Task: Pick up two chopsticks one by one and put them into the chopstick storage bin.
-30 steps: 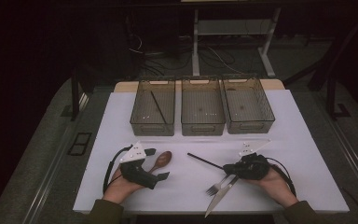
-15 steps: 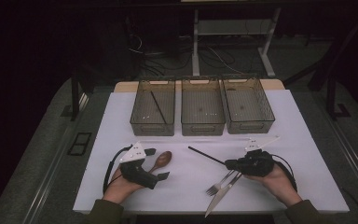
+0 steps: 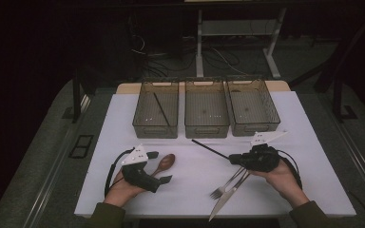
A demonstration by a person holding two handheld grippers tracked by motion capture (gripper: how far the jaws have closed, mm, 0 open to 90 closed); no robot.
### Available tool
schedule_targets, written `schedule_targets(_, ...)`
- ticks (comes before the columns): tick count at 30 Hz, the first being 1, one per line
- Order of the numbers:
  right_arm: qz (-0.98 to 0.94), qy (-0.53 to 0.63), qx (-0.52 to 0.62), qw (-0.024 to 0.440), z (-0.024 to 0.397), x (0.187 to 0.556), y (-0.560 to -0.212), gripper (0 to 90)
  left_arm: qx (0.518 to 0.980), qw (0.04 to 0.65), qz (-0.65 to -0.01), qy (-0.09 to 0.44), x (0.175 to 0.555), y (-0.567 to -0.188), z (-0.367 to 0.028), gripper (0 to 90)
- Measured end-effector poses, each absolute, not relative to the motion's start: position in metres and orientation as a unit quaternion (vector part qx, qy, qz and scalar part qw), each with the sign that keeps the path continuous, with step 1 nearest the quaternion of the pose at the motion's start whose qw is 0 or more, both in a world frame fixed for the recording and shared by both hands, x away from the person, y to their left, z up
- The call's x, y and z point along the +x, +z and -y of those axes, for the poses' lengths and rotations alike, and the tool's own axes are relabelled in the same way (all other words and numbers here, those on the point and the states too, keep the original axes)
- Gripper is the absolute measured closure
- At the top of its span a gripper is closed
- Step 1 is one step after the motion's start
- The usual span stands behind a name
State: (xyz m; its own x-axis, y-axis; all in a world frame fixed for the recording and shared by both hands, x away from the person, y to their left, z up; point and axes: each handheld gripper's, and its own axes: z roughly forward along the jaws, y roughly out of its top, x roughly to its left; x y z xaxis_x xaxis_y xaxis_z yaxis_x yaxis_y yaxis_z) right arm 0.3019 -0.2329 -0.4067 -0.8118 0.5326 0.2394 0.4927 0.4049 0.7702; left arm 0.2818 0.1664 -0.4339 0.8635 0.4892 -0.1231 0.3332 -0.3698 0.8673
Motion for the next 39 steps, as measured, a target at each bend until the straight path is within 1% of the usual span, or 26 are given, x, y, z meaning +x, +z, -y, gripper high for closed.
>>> schedule_targets(14, -0.830, 0.460, 0.312, 0.034, 0.222, 0.321, -0.395, 84.7, 0.821, 0.507, -0.252, 0.071, 0.282, -0.434, -0.167, 0.0)
schedule_targets(17, -0.827, 0.465, 0.314, 0.026, 0.219, 0.325, -0.395, 84.7, 0.822, 0.505, -0.252, 0.071, 0.282, -0.434, -0.166, 0.0)
schedule_targets(28, -0.829, 0.461, 0.316, 0.030, 0.207, 0.338, -0.392, 84.7, 0.822, 0.505, -0.253, 0.074, 0.282, -0.434, -0.166, 0.0)
schedule_targets(39, -0.831, 0.460, 0.310, 0.042, 0.184, 0.351, -0.385, 84.7, 0.820, 0.507, -0.254, 0.074, 0.281, -0.434, -0.166, 0.0)
